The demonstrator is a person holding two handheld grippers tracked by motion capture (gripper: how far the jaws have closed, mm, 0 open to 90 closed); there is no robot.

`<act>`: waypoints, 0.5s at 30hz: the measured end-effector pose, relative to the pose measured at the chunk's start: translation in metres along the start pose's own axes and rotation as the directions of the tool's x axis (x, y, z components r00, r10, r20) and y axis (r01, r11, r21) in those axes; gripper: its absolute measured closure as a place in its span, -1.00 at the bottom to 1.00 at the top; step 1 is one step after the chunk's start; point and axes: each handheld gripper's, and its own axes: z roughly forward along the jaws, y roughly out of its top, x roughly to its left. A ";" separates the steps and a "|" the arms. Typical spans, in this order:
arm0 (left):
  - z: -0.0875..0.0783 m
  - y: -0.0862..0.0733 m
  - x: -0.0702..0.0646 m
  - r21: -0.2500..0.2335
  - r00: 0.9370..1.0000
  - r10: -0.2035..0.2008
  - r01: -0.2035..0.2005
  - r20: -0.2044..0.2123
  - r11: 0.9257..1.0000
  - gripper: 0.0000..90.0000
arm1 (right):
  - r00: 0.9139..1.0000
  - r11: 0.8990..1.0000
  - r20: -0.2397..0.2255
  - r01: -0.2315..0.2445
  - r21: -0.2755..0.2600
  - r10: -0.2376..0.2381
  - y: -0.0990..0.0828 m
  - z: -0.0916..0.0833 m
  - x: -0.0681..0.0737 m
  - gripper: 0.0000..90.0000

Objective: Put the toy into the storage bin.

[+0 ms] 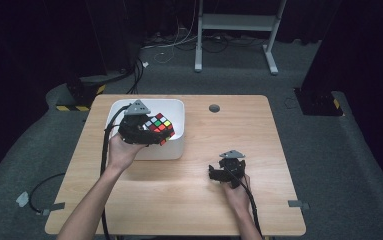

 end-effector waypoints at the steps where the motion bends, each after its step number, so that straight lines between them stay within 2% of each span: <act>1: 0.000 0.002 0.002 -0.002 1.000 -0.007 0.007 0.001 1.000 -0.26 | 1.000 1.000 0.000 -0.001 0.000 0.001 0.000 0.000 0.000 -0.68; 4: 0.000 0.004 0.005 -0.007 1.000 -0.017 0.017 0.000 1.000 -0.26 | 1.000 1.000 0.001 -0.001 0.000 0.001 0.000 0.000 0.000 -0.68; 5: 0.000 0.007 0.008 -0.007 1.000 -0.019 0.019 -0.019 1.000 -0.26 | 1.000 1.000 0.001 -0.001 0.000 0.001 0.000 0.000 0.000 -0.68; 11: 0.002 0.012 0.014 -0.012 0.999 -0.030 0.029 -0.038 1.000 -0.26 | 1.000 1.000 0.001 -0.001 0.000 0.001 0.000 0.000 0.000 -0.68; 15: 0.005 0.013 0.018 0.003 0.998 -0.030 0.030 -0.054 1.000 -0.26 | 1.000 1.000 0.001 -0.001 0.000 0.001 0.000 0.000 0.000 -0.68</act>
